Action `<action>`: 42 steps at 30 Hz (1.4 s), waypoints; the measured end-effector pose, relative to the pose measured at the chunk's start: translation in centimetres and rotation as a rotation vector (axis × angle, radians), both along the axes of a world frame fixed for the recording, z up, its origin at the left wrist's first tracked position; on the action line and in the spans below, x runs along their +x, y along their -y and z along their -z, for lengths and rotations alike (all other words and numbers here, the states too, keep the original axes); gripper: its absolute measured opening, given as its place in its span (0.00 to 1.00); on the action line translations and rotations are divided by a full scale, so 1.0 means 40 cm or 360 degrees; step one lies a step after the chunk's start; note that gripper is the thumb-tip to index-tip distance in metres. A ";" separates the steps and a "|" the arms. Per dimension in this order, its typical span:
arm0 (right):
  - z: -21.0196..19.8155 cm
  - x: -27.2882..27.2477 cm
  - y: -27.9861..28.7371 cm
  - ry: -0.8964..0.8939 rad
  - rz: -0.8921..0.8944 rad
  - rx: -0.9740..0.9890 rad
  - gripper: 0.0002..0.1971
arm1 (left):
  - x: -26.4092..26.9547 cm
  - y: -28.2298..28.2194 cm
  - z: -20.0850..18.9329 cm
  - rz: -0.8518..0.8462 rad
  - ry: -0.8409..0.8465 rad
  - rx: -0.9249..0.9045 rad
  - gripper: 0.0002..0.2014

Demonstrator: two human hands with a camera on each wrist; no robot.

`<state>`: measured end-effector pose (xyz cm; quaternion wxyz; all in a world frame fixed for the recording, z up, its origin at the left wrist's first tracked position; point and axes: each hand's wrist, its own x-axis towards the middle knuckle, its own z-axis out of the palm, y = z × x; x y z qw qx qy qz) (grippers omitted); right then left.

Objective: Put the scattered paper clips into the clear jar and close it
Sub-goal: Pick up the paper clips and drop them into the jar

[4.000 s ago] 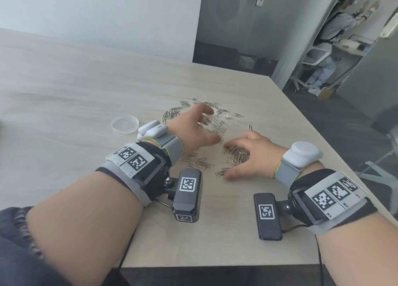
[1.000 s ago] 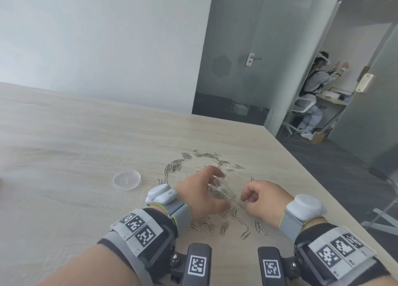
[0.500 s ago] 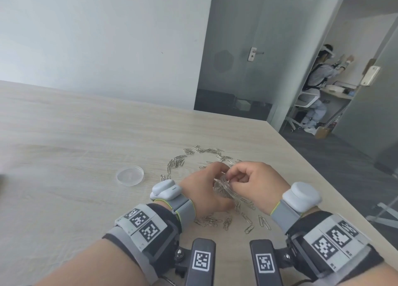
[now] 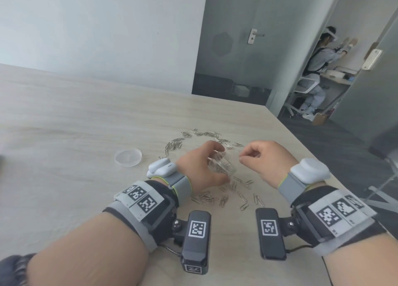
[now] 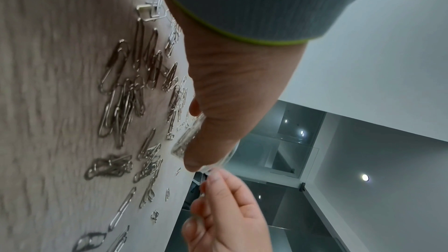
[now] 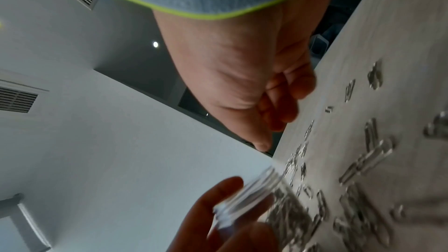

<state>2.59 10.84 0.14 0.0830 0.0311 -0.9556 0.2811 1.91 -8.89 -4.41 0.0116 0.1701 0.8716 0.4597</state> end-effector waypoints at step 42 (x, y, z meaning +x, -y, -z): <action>0.068 -0.019 0.084 0.0663 -0.0339 0.0172 0.48 | -0.045 0.144 -0.016 -0.0434 0.0005 0.0295 0.29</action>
